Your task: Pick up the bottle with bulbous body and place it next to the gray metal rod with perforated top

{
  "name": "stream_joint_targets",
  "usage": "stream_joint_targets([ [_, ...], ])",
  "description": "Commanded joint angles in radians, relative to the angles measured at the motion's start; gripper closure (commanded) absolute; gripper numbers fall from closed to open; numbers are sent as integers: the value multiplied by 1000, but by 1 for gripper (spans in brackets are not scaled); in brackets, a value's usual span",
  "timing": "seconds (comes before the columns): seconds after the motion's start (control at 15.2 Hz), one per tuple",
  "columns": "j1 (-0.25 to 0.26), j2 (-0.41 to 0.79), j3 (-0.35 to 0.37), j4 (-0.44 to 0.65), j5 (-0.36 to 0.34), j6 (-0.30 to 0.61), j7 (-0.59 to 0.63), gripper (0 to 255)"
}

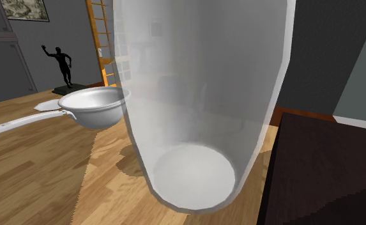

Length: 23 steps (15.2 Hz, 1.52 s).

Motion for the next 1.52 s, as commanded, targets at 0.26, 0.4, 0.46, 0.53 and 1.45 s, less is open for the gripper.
stream_joint_targets([
  [0.26,-3,-8,-11,72,-4,-81,-1,255],
  [0.4,-5,-8,-13,99,-6,-107,0,255],
  [0.46,-5,-8,-15,113,-7,-121,1,255],
  [0.53,-6,-7,-16,126,-8,-134,1,255],
  [1.45,-43,-190,-181,40,-37,-245,-192,255],
])
